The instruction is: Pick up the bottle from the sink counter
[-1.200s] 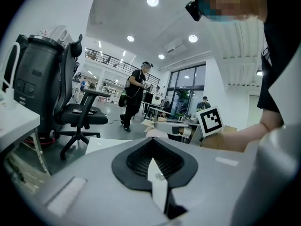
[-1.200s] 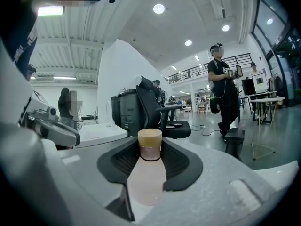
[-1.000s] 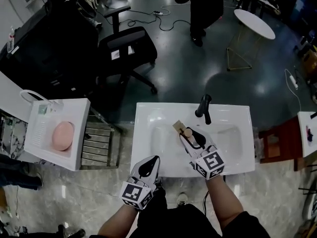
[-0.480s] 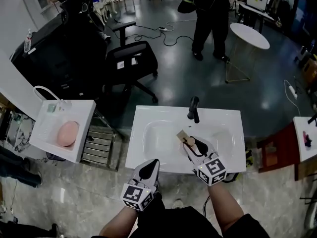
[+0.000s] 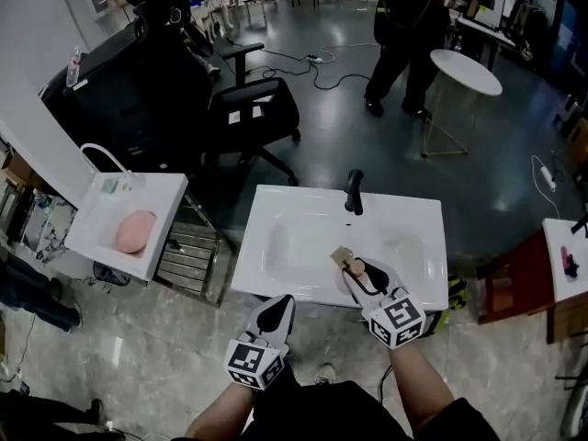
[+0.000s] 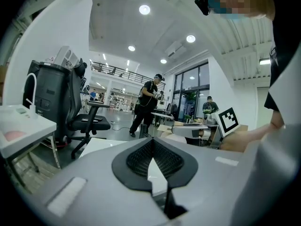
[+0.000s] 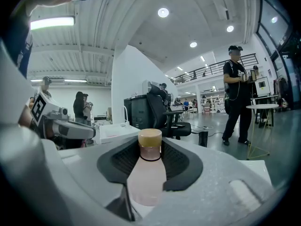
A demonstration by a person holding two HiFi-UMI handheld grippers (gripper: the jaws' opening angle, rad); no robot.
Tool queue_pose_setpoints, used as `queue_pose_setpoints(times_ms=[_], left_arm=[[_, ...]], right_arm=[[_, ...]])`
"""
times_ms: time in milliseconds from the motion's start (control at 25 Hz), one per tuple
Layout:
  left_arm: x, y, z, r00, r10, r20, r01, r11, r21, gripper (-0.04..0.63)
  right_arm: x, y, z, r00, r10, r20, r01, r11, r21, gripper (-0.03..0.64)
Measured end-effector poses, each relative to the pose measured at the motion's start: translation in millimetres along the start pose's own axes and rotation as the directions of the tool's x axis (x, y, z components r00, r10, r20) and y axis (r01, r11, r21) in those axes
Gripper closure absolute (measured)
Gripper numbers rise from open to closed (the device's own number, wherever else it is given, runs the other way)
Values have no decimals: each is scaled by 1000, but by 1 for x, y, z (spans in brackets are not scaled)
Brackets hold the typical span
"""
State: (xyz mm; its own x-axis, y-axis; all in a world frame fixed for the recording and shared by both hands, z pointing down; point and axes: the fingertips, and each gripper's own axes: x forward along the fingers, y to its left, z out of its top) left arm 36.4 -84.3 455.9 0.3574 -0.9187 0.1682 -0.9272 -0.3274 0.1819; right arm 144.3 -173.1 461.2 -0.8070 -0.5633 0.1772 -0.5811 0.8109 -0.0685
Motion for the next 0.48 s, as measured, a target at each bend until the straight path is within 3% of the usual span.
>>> queue_pose_setpoints(times_ms=[480], left_arm=[[-24,-8,-5,1000,-13,-4,13,1000,25,592]], right_arm=[[-25,36,-7,1000,12,-9,-11,1000,9,477]])
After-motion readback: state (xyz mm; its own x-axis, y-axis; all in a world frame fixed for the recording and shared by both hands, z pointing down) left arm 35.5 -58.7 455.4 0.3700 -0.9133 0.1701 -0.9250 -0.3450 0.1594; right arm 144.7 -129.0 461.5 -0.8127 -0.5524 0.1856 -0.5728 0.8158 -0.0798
